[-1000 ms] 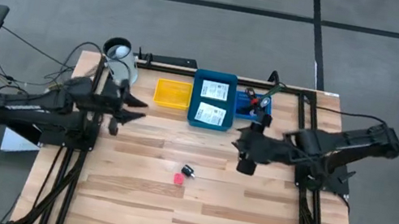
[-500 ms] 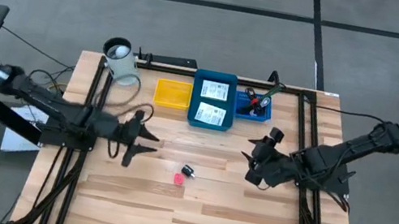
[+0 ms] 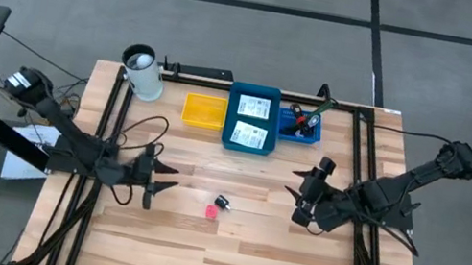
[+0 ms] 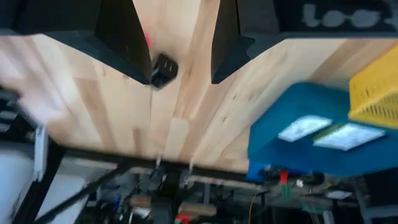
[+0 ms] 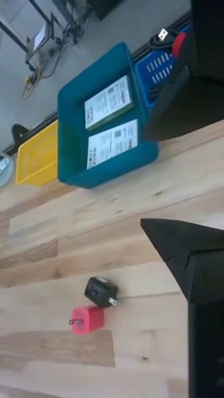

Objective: Pick and place items into bin
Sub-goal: Put the pink charger adapter into the yellow bin

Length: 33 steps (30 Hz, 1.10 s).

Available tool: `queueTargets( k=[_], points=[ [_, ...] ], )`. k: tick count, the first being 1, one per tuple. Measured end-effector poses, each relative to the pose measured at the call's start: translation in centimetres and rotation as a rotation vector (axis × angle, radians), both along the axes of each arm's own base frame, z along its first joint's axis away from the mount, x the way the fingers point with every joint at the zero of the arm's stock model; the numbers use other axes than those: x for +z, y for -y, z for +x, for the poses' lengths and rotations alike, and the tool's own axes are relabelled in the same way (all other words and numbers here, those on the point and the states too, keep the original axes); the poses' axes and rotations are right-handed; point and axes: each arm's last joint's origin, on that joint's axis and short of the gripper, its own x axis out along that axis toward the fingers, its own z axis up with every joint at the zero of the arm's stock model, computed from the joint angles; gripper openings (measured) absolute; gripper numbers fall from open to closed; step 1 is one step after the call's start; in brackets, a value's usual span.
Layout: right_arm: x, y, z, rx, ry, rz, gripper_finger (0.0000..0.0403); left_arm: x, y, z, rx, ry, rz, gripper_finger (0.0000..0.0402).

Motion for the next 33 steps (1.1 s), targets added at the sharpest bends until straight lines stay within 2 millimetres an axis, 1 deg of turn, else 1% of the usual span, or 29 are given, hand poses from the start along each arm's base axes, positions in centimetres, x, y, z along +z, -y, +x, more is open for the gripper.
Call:
queueTargets(
  k=[7,10,18,24,26,29,33],
  points=[
    [-0.1,-0.6,-0.2,0.009,0.011,0.025,0.0208,-2.2,1.0,1.5,0.003,0.009,-0.019,0.0155],
    [-0.1,-0.9,-0.4,0.013,0.019,0.041,0.0208,-3.4,1.5,2.2,-0.011,0.015,-0.027,0.0155],
    [0.1,-2.2,-1.0,0.079,0.038,0.063,0.0209,-7.0,3.5,5.2,-0.062,0.013,-0.019,0.0155],
    [0.1,-3.3,-1.6,0.119,0.053,0.096,0.0209,-9.4,4.7,6.7,-0.137,-0.010,-0.046,0.0155],
    [0.1,-3.6,-1.8,0.128,0.058,0.110,0.0209,-10.0,5.0,7.2,-0.165,-0.022,-0.057,0.0155],
    [0.1,-4.1,-2.1,0.146,0.062,0.123,0.0209,-10.2,5.6,7.9,-0.204,-0.017,-0.060,0.0155],
    [0.1,-4.5,-2.5,0.154,0.069,0.147,0.0209,-10.5,5.5,8.7,-0.221,-0.024,-0.044,0.0155]
  ],
)
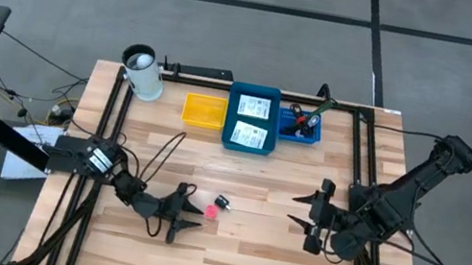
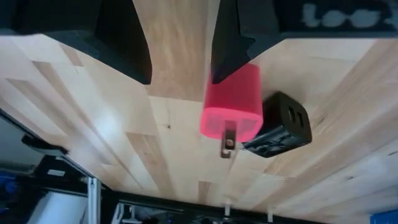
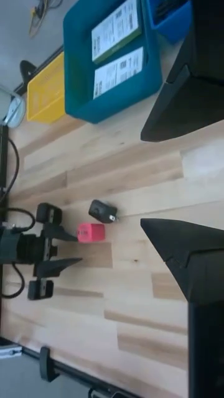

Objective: Pick and place items into bin
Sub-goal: Put the pink charger adapter into the yellow bin

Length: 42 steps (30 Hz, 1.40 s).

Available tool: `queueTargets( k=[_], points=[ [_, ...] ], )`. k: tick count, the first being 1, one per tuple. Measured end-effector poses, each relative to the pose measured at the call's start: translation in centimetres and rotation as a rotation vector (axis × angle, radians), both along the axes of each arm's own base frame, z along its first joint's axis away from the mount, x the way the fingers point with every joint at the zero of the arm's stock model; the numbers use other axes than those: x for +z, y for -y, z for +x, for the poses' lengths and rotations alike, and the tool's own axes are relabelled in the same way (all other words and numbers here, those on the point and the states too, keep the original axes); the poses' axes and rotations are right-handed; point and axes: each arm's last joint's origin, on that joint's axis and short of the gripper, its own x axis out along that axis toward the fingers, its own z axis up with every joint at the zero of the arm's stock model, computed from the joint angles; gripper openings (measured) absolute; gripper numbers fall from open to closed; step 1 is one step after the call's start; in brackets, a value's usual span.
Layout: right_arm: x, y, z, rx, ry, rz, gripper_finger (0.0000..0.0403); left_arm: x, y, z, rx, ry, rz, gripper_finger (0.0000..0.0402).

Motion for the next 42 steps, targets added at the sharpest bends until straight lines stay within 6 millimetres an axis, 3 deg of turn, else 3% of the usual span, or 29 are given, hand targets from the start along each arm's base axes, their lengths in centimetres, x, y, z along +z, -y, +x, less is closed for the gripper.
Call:
queueTargets(
  k=[19,32,42],
  points=[
    [0.0,-0.8,-0.6,0.027,0.005,0.042,0.0209,-0.9,-2.2,1.2,0.167,-0.090,0.122,0.0155],
    [0.0,-0.8,-0.6,0.027,0.004,0.041,0.0209,-0.7,-2.1,4.0,0.055,-0.107,0.144,0.0155],
    [-0.1,-0.7,-0.6,0.028,-0.003,0.033,0.0209,-0.5,-2.4,4.8,0.051,-0.098,0.144,0.0155]
  ],
)
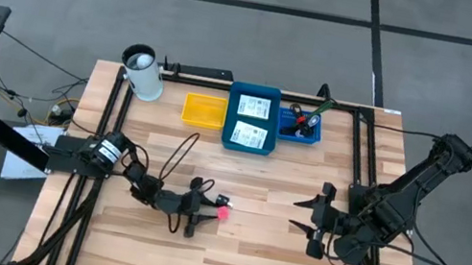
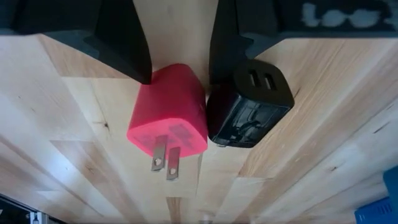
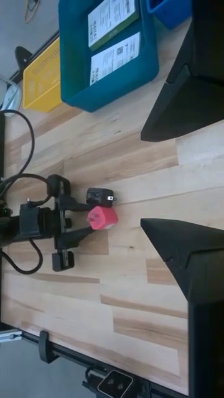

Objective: Pick and place items into bin
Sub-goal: Put the pink charger adapter into the yellow bin

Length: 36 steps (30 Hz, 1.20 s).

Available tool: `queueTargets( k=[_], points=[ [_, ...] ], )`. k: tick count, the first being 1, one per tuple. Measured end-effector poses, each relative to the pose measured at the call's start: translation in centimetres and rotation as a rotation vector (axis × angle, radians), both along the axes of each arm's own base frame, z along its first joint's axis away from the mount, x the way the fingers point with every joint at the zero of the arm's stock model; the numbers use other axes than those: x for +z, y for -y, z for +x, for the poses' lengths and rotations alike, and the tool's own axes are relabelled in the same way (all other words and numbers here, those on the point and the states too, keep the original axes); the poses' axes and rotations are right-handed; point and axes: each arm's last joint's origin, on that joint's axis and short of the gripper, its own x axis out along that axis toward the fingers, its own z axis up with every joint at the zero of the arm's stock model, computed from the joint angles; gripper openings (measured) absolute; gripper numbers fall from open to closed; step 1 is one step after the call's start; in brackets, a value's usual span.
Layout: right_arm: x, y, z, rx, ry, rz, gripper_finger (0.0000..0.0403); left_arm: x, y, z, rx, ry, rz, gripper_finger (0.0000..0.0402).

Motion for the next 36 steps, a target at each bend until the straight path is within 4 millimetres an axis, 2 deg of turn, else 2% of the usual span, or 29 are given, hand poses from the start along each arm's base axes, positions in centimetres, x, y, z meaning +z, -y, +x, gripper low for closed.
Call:
queueTargets(
  k=[19,36],
  points=[
    [-0.1,0.1,-0.1,-0.001,-0.012,-0.012,0.0209,0.3,0.7,1.3,0.006,0.003,-0.066,0.0155],
    [-0.1,0.1,-0.1,0.008,-0.019,-0.001,0.0209,0.4,0.9,1.4,-0.032,0.000,-0.075,0.0155]
  ],
)
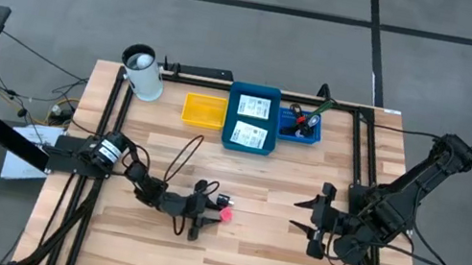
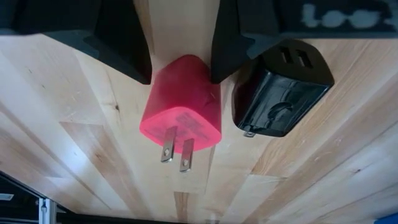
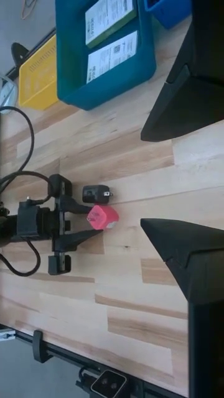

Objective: Pick and place items into bin
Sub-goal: Put the pink charger adapter into the yellow bin

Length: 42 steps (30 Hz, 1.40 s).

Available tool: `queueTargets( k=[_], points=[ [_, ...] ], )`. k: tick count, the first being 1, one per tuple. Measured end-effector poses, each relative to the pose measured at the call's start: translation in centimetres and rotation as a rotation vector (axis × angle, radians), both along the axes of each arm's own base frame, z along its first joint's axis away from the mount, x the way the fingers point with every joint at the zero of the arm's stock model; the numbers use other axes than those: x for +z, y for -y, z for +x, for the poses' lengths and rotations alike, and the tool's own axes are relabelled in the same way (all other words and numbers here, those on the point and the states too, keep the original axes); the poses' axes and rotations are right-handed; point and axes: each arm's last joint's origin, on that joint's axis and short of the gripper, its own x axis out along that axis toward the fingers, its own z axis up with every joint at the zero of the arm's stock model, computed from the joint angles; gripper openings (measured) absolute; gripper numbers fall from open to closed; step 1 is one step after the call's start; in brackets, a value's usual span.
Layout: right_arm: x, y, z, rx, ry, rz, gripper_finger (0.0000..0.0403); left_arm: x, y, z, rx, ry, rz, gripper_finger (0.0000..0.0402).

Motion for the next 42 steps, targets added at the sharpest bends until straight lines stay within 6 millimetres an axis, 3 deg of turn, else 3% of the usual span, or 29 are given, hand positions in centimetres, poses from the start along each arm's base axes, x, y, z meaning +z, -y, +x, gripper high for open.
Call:
queueTargets(
  k=[21,37,42],
  points=[
    [-0.1,-0.1,0.0,0.029,-0.032,0.039,0.0209,0.5,1.3,2.2,-0.039,-0.027,0.039,0.0218],
    [-0.1,-0.1,-0.1,0.030,-0.033,0.037,0.0209,0.9,1.7,3.3,0.003,-0.048,0.054,0.0219],
    [-0.1,-0.1,-0.1,0.031,-0.033,0.037,0.0209,0.9,1.6,3.4,0.026,-0.040,0.039,0.0188]
  ],
)
